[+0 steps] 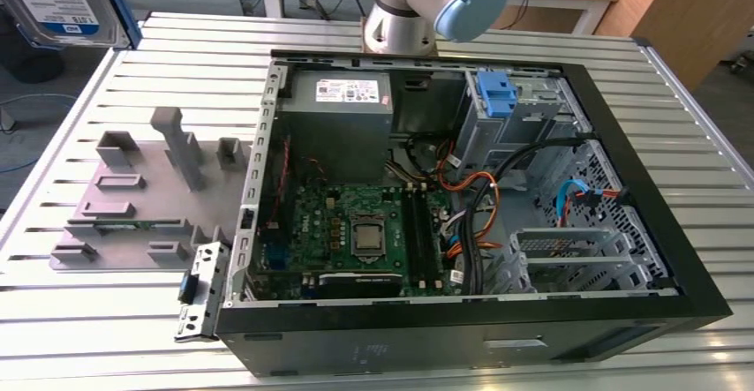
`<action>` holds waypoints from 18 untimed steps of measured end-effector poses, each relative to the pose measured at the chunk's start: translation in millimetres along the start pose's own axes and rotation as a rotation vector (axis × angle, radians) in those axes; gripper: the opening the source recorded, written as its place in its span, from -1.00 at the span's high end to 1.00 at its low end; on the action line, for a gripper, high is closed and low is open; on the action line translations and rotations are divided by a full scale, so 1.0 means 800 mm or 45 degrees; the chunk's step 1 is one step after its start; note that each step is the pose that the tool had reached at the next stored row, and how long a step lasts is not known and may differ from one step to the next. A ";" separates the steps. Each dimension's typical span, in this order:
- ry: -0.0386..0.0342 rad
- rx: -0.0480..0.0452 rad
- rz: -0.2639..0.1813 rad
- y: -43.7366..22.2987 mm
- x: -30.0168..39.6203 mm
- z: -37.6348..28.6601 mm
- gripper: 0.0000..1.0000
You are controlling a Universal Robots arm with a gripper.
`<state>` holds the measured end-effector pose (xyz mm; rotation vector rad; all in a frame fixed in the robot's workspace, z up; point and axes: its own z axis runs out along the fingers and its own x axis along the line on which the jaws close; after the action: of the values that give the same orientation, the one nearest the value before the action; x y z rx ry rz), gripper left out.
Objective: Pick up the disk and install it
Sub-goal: 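Pick up the disk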
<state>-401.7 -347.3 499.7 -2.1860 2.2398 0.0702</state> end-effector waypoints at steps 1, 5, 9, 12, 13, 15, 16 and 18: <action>0.0000 0.000 0.000 0.0000 0.0000 0.0000 0.31; 0.0001 0.000 0.000 0.0001 0.0000 -0.0013 0.31; 0.0000 0.000 0.000 0.0002 -0.0002 -0.0063 0.31; 0.0000 0.000 0.000 0.0002 -0.0004 -0.0092 0.31; 0.0000 0.000 0.000 0.0002 -0.0004 -0.0095 0.31; 0.0000 0.000 0.000 0.0003 -0.0004 -0.0097 0.31; 0.0000 0.000 0.000 0.0002 -0.0004 -0.0098 0.31; 0.0001 0.000 0.000 0.0003 -0.0004 -0.0101 0.31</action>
<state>-401.7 -347.3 507.8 -2.1860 2.2399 0.0703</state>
